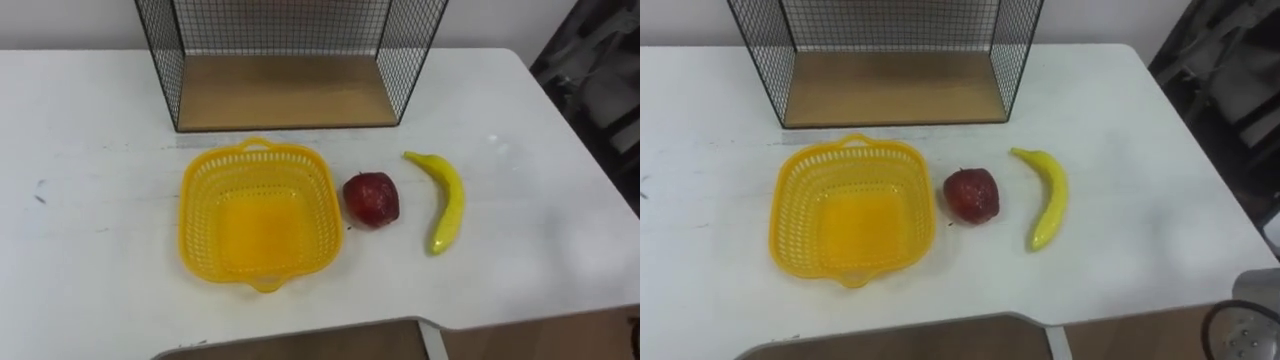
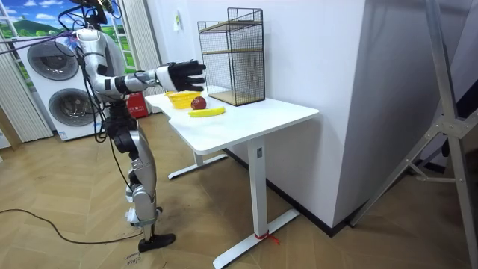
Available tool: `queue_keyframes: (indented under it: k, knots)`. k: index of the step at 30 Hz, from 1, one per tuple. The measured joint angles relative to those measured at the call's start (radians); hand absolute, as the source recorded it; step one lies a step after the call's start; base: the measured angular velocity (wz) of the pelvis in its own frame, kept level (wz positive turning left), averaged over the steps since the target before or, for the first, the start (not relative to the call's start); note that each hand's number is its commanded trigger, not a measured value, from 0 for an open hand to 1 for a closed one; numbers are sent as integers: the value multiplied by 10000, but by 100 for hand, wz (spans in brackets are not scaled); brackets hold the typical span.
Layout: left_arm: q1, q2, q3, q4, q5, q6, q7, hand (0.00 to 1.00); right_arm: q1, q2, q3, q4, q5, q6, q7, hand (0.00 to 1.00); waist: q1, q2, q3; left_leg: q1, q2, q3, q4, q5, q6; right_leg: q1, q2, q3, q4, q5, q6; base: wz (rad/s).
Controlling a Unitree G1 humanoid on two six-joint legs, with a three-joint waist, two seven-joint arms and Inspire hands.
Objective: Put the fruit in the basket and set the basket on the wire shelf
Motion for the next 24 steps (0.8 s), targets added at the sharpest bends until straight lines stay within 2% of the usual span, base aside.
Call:
queue_keyframes:
  k: [7,13,16,19,24]
  knots:
    - [41,6,-170,188,7,-38,-22,0,-10,-83,1055,-324,-784,70,1924,0,215,129,-51,13,15,-91,0,-1,-2,18,-2,-85,88,0,-1,3]
    - [75,116,-157,234,548,4,-254,0,-6,-226,1491,-607,-912,497,3488,0,442,93,-63,14,15,-129,22,-1,-2,47,-9,-135,97,1,-2,2]
    - [113,152,-167,235,816,87,-383,0,-6,-256,1552,-604,-1253,655,3981,0,471,62,-61,41,16,-197,34,-1,-2,99,-17,-216,94,1,-1,6]
    - [134,157,-175,235,891,98,-405,0,-7,-446,1866,-583,-1561,658,4417,0,463,64,-55,47,16,-196,35,-1,-2,110,-17,-215,89,1,-1,0]
    - [127,279,-320,233,894,88,-408,0,-7,-474,2165,-436,-1562,664,5342,0,473,44,-30,49,18,-194,49,-1,-2,115,-17,-214,90,1,-2,0]
